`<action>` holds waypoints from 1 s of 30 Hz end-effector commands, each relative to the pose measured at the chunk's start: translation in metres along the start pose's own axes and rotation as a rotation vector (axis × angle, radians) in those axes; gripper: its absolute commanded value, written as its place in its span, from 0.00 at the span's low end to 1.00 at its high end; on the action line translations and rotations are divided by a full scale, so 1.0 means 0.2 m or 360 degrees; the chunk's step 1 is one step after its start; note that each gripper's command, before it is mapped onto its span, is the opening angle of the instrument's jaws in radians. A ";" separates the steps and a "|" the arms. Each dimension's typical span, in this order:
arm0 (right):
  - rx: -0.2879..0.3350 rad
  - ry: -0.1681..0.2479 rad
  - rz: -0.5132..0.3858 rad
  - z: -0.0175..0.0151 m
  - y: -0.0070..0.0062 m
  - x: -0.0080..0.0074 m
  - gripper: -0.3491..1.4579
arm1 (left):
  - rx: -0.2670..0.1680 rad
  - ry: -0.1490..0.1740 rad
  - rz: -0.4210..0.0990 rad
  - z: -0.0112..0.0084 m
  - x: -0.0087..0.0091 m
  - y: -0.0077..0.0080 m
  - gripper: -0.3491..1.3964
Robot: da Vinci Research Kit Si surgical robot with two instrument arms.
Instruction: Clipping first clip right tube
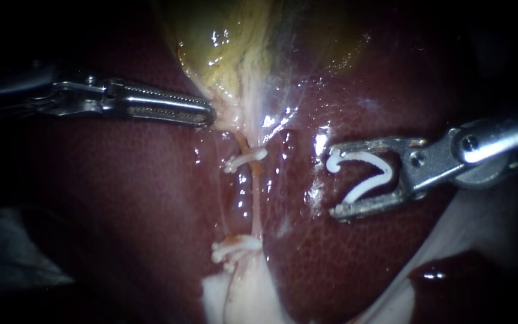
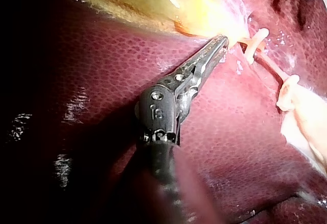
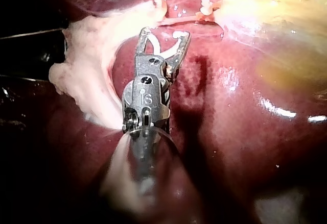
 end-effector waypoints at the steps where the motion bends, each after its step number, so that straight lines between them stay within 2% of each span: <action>1: 0.0000 -0.0001 0.0000 0.000 0.000 0.000 0.46 | 0.0001 0.0000 0.0000 0.000 0.000 0.000 0.00; 9: 0.0000 -0.0001 0.0000 0.000 0.000 0.000 0.46 | -0.0004 -0.0001 -0.0002 -0.003 0.001 0.001 0.00; 13: 0.0000 -0.0001 0.0000 0.000 0.000 0.000 0.46 | -0.0015 0.0006 -0.0001 -0.012 0.005 0.003 0.00; 20: 0.0000 -0.0001 0.0000 0.000 0.000 0.000 0.46 | 0.0008 0.0068 0.0003 -0.038 0.020 0.006 0.00; 24: 0.0000 -0.0001 0.0000 0.000 0.000 0.000 0.46 | 0.0012 0.0087 0.0007 -0.044 0.021 0.008 0.00; 30: 0.0000 -0.0001 0.0000 0.000 0.000 0.000 0.46 | 0.0013 0.0092 0.0014 -0.046 0.022 0.010 0.00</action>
